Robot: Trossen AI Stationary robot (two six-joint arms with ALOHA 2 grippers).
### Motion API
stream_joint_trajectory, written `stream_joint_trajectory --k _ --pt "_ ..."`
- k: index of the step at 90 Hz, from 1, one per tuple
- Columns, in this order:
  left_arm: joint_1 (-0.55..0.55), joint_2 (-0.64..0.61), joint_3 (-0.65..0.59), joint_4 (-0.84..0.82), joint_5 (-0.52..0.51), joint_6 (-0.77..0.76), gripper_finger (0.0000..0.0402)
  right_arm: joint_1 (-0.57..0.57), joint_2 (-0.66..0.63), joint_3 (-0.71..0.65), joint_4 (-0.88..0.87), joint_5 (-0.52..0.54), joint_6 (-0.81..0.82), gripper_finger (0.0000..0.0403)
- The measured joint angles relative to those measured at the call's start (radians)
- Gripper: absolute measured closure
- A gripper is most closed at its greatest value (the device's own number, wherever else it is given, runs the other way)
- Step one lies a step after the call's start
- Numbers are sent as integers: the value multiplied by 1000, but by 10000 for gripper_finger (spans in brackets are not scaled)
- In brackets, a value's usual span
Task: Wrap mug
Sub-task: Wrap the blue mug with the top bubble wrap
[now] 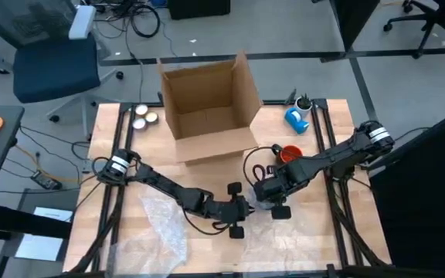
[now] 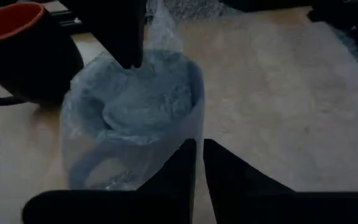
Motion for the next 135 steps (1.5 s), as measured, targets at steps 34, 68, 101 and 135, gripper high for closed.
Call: stream_joint_trajectory --k 34,68,101,135 --pt "22 84 2 150 15 -82 386 11 17 -158 197 77 5 403" --pt "30 86 0 135 15 -83 386 6 63 -60 164 21 -78 403" --pt "30 86 0 134 15 -78 386 22 47 156 -243 49 -52 403" --pt "30 86 0 134 16 -79 386 45 48 60 -118 36 1 403"
